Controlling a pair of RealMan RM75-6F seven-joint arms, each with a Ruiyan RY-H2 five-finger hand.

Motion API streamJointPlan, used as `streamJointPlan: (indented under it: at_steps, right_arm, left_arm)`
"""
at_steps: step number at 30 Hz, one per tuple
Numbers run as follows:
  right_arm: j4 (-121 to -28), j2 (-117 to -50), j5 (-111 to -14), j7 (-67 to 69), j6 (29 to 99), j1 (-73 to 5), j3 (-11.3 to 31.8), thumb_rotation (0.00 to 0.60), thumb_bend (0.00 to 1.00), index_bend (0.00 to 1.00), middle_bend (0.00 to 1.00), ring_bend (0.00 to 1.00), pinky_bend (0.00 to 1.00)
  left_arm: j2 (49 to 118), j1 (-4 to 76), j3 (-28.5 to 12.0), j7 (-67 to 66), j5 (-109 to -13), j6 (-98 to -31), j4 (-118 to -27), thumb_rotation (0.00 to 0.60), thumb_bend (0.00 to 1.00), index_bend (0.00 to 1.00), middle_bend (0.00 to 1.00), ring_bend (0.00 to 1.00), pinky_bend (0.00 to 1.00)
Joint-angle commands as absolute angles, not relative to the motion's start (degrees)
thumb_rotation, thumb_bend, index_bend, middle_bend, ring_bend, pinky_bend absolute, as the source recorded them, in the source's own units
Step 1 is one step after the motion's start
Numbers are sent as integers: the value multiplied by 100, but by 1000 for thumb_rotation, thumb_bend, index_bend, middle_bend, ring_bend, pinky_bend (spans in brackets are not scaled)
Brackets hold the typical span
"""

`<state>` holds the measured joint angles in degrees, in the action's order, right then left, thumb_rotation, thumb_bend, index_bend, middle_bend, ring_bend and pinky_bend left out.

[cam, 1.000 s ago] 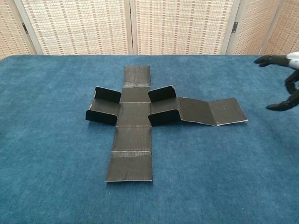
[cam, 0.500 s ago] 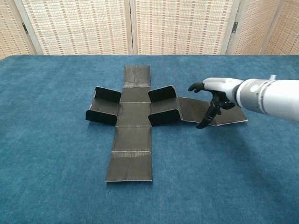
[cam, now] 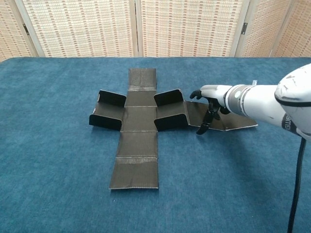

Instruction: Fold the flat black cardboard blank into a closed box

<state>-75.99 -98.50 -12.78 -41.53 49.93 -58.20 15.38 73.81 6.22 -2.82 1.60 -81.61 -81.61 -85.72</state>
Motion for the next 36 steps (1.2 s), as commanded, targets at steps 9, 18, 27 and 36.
streamJointPlan:
  at_steps: [9,18,27,36]
  right_arm:
    - [-7064,-10090,-753,-4504,4773,-6233,1529,600,153,1,20,736,974]
    - [-6942,-10123,-397,-4838,4677,-6492,1482,600,253,347,261,754,995]
    - [-7392,-10036,-1215,-4190,4867,-6139,1397,600,275,457,432,783,1000]
    - [-7630,-10028,-1574,-4007,5090,-6017,1321,600,275,460,444,787,1000]
  left_arm:
    - [7351,622,-288,131,-8068,-8067,-8569,600,190,56,0,3,88]
    - [7309,701,-320,153,-8080,-7966,-8579,600,190,57,0,4,88]
    - [7867,1809,-868,968,-8434,-7234,-7617,600,264,271,231,588,598]
    - [8867,2978,-987,67,-8461,-6153,-6116,600,205,45,42,695,922]
